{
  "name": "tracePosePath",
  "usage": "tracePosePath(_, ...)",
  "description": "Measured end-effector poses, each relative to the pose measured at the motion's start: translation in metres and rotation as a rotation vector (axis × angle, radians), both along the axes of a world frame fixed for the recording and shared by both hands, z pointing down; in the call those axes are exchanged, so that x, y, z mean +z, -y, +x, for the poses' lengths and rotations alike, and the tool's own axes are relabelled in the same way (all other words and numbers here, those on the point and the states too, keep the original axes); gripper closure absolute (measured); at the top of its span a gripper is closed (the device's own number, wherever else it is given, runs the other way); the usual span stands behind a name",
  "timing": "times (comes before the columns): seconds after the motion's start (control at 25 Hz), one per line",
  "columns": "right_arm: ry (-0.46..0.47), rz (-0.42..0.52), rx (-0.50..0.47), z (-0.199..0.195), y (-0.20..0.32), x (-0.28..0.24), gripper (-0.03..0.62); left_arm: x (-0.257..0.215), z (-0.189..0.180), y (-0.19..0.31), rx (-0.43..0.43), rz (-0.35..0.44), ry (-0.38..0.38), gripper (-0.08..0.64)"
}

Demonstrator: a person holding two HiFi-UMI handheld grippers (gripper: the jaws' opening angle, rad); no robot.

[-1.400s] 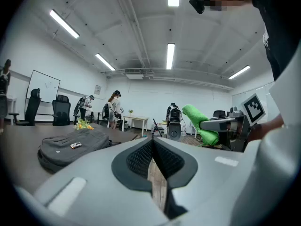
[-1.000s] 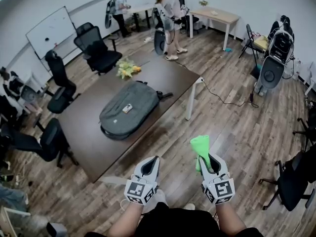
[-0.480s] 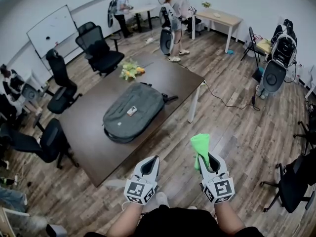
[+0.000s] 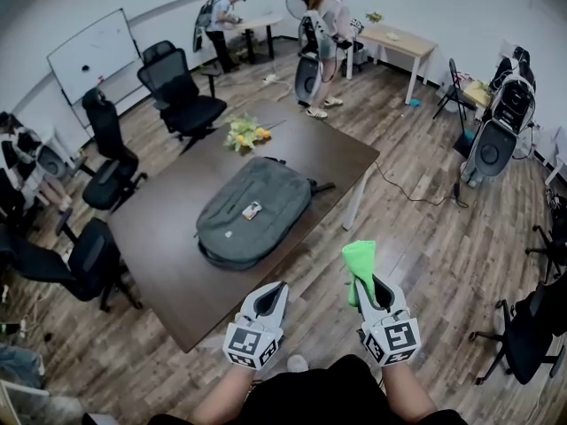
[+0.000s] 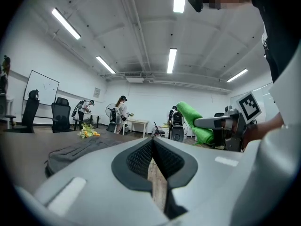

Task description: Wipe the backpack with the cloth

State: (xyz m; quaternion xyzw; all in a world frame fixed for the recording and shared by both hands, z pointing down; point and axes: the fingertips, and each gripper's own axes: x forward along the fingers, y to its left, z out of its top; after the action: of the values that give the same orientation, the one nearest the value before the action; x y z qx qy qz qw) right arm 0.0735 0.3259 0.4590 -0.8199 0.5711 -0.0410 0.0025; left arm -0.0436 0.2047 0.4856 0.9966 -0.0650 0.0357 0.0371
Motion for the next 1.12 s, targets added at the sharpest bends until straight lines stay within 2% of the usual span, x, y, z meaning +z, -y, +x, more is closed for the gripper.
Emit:
tracePosePath(0.2, 0.026, -0.025, -0.009, 0.001, 0.027, 0.002, 0.499, 0.005, 0.0, 0.018, -0.013, -0.028, 0.007, 0.541)
tracePosePath(0.4, 0.018, -0.037, -0.057, 0.014, 0.061, 0.004, 0.499, 0.007, 0.011, 0.042, -0.042, -0.041, 0.008, 0.54)
tracePosePath(1.12, 0.001, -0.109, -0.283, 0.121, 0.209, 0.013, 0.499, -0.001, 0.088, 0.172, -0.303, -0.02, 0.017, 0.54)
